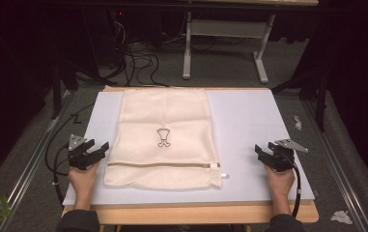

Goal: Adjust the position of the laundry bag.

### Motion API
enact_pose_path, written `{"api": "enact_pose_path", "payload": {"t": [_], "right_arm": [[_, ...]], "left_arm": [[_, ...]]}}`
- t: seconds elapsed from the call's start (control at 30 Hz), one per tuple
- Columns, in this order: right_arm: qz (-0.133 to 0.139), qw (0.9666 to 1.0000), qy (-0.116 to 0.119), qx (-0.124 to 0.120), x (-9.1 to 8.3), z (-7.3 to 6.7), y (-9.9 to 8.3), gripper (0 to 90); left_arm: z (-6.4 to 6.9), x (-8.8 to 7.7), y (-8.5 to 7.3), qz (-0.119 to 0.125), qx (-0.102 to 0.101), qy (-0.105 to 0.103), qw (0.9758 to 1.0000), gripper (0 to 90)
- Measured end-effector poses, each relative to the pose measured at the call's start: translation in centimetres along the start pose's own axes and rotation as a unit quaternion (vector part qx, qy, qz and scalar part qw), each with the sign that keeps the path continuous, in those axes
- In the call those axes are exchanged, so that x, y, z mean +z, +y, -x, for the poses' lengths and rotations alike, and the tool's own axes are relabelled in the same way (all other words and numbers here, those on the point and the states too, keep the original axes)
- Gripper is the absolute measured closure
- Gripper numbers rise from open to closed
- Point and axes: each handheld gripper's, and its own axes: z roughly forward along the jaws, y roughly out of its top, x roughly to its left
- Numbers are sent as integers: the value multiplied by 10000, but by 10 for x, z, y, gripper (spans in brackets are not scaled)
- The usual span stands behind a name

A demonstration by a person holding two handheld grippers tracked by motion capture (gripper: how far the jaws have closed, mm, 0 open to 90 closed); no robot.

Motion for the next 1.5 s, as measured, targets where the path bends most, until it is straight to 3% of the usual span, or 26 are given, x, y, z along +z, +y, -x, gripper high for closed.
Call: {"api": "enact_pose_path", "payload": {"t": [0.63,0.9,1.03,1.2,1.27,1.5], "right_arm": [[23,9999,33,-153,-1,-2,0,412],[258,9994,-26,210,-4,5,0,355],[352,9987,123,343,-5,10,0,357],[178,9984,251,481,-4,11,1,359],[124,9988,273,400,-4,11,1,362],[164,9970,512,556,-12,11,6,344]], "left_arm": [[-1,0,0,2,-29,-35,10000,314],[-2,-1,0,54,-56,-20,10000,302],[-4,-2,0,61,-130,-63,9999,299],[-5,-1,1,53,-185,-131,9997,303],[-5,-1,1,36,-163,-159,9997,304],[-1,-3,7,-63,-170,-388,9991,306]]}}
